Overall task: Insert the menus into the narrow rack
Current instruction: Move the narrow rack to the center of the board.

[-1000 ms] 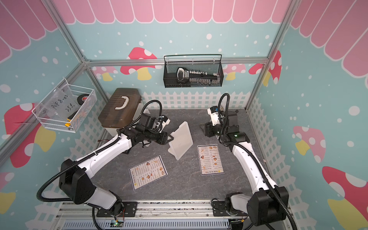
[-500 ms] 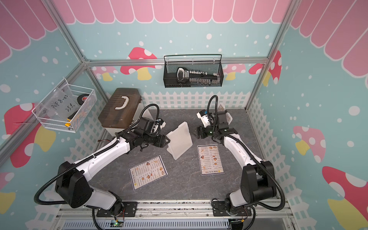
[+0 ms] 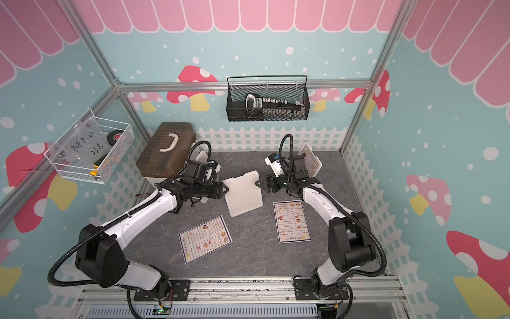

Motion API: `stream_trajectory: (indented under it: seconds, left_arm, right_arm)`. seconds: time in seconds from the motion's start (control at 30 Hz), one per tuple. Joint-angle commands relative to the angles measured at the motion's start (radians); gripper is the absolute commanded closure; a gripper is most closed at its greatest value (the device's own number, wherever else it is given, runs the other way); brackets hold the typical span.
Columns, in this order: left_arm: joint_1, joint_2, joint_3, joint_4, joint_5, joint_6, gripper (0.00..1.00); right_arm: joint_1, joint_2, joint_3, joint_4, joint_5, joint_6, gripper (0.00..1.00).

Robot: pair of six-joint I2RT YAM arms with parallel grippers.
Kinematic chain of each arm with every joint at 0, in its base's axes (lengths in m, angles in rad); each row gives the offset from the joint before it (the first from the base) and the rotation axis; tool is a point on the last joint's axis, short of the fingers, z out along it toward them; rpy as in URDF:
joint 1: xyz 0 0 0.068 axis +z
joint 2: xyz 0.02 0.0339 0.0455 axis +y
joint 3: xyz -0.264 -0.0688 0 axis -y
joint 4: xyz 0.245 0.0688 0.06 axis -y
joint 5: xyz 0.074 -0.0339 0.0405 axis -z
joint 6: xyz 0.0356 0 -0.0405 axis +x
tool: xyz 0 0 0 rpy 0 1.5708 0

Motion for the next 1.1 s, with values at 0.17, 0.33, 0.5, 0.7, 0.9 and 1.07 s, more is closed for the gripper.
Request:
stream_trajectory:
  seconds: [0.17, 0.33, 0.5, 0.7, 0.9, 1.07]
  left_arm:
    - [0.019, -0.001, -0.037, 0.049, 0.024, -0.030, 0.54]
    - [0.019, 0.005, -0.048, 0.074, 0.067, -0.038, 0.58]
    - [0.019, 0.009, -0.054, 0.092, 0.110, -0.043, 0.61]
    - [0.019, 0.009, -0.064, 0.100, 0.120, -0.045, 0.64]
    - [0.019, 0.008, -0.070, 0.105, 0.130, -0.046, 0.65]
    - [0.018, 0.004, -0.074, 0.105, 0.117, -0.049, 0.63]
  right_arm:
    - [0.045, 0.083, 0.051, 0.115, 0.003, 0.041, 0.31]
    - [0.057, 0.091, 0.044, 0.123, -0.034, 0.050, 0.35]
    - [0.064, 0.063, 0.019, 0.124, -0.044, 0.061, 0.38]
    - [0.067, 0.021, -0.025, 0.124, -0.041, 0.069, 0.39]
    - [0.075, -0.017, -0.061, 0.123, -0.039, 0.076, 0.40]
    - [0.075, -0.034, -0.075, 0.111, -0.003, 0.073, 0.40]
